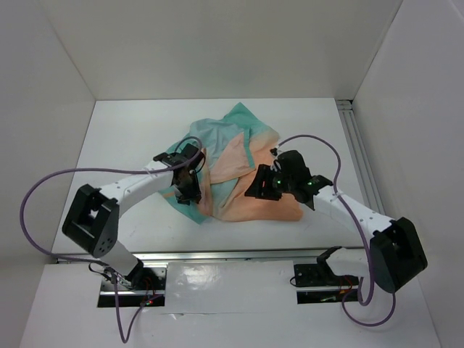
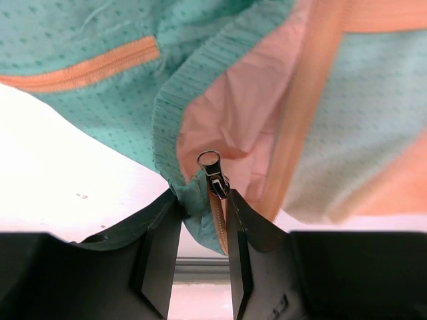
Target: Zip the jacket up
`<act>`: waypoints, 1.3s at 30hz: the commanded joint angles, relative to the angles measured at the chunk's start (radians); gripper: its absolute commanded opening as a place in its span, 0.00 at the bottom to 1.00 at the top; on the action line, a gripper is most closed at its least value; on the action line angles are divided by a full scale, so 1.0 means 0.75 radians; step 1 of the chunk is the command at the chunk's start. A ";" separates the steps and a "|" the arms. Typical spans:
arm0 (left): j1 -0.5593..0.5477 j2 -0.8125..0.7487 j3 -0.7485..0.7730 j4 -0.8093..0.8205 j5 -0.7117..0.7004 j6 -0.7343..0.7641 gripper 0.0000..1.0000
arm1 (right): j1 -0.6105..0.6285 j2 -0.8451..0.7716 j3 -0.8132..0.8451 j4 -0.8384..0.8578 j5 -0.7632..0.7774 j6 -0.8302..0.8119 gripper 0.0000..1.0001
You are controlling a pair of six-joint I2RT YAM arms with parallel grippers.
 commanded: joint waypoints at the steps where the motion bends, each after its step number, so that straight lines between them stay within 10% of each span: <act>1: 0.006 -0.153 -0.064 0.088 0.056 -0.019 0.44 | 0.070 0.064 0.105 0.087 -0.078 -0.033 0.57; 14: 0.032 -0.308 -0.154 0.249 0.162 0.063 0.43 | 0.534 0.375 0.314 0.460 0.022 -0.196 0.62; 26: 0.110 -0.347 -0.180 0.276 0.238 0.090 0.43 | 0.610 0.615 0.345 0.625 0.166 -0.287 0.58; 35: 0.151 -0.372 -0.232 0.364 0.340 0.102 0.45 | 0.610 0.619 0.284 0.746 0.180 -0.229 0.00; 39: 0.202 -0.401 -0.293 0.456 0.432 0.102 0.51 | 0.610 0.619 0.257 0.771 0.137 -0.217 0.00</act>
